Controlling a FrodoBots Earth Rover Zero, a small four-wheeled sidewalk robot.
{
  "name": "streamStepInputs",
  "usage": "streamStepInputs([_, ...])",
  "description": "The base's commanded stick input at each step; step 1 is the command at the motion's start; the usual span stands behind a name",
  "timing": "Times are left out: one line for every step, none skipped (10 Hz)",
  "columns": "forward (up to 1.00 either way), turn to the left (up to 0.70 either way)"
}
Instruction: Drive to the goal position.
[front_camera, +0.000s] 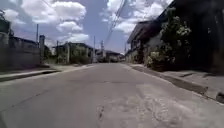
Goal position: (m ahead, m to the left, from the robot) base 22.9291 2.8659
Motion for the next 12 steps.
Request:
streamStepInputs([1.00,0.00])
streamStepInputs([1.00,0.00])
streamStepInputs([1.00,0.00])
streamStepInputs([1.00,0.00])
streamStepInputs([1.00,0.00])
streamStepInputs([1.00,0.00])
streamStepInputs([1.00,0.00])
streamStepInputs([1.00,0.00])
streamStepInputs([1.00,-0.03])
streamStepInputs([1.00,-0.11])
streamStepInputs([1.00,-0.23])
streamStepInputs([1.00,-0.36])
